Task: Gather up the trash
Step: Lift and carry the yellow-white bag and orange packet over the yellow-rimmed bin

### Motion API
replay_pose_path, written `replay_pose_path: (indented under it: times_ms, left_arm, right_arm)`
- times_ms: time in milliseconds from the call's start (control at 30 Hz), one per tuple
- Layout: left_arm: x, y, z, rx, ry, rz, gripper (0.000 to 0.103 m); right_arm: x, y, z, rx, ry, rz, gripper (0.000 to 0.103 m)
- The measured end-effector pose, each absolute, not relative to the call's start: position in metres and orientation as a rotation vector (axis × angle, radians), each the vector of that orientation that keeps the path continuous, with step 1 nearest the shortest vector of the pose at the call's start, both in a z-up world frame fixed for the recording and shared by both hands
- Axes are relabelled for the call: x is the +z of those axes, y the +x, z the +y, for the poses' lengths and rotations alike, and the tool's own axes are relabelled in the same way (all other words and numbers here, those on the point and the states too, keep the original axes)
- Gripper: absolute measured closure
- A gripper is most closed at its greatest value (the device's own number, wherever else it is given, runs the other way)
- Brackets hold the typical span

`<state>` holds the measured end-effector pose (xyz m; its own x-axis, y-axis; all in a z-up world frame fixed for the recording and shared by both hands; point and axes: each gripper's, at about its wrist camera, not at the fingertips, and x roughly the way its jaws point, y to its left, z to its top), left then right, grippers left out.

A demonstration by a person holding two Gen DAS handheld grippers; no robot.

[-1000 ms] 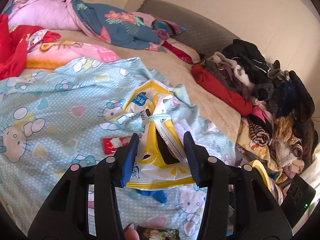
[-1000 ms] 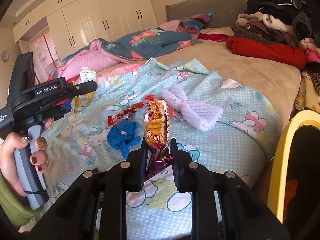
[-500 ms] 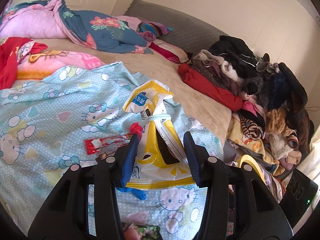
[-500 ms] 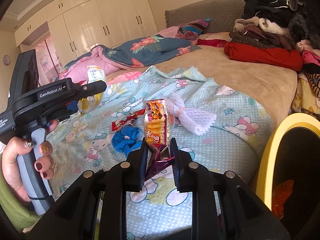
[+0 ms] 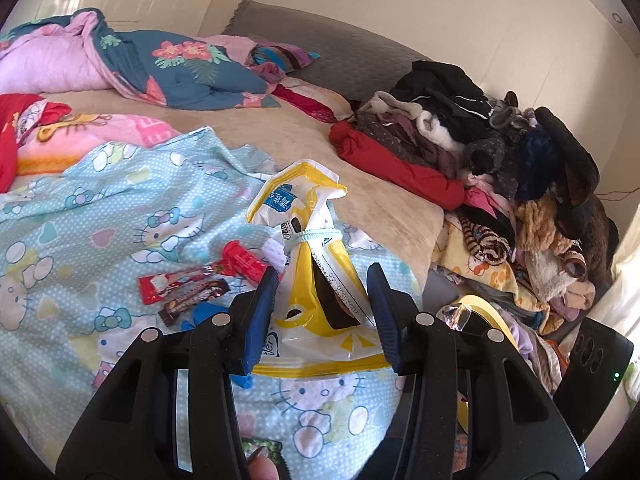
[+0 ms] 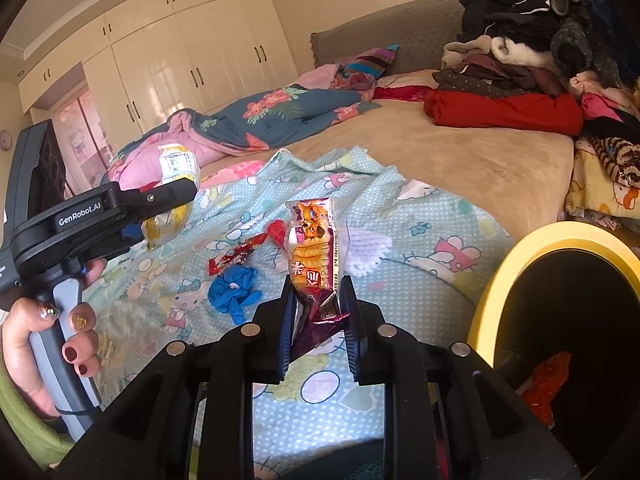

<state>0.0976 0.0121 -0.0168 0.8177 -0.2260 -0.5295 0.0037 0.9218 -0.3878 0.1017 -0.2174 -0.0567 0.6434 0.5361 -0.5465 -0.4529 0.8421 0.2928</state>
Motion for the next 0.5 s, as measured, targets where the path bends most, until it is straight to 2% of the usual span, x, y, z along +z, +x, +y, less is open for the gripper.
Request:
replay_pose_path:
  times_ms: [500]
  left_arm:
    - [-0.008, 0.091, -0.029, -0.212, -0.334, 0.602, 0.065]
  right_arm:
    - [-0.049, 0.096, -0.249, 0.52, 0.175, 0.637, 0.082]
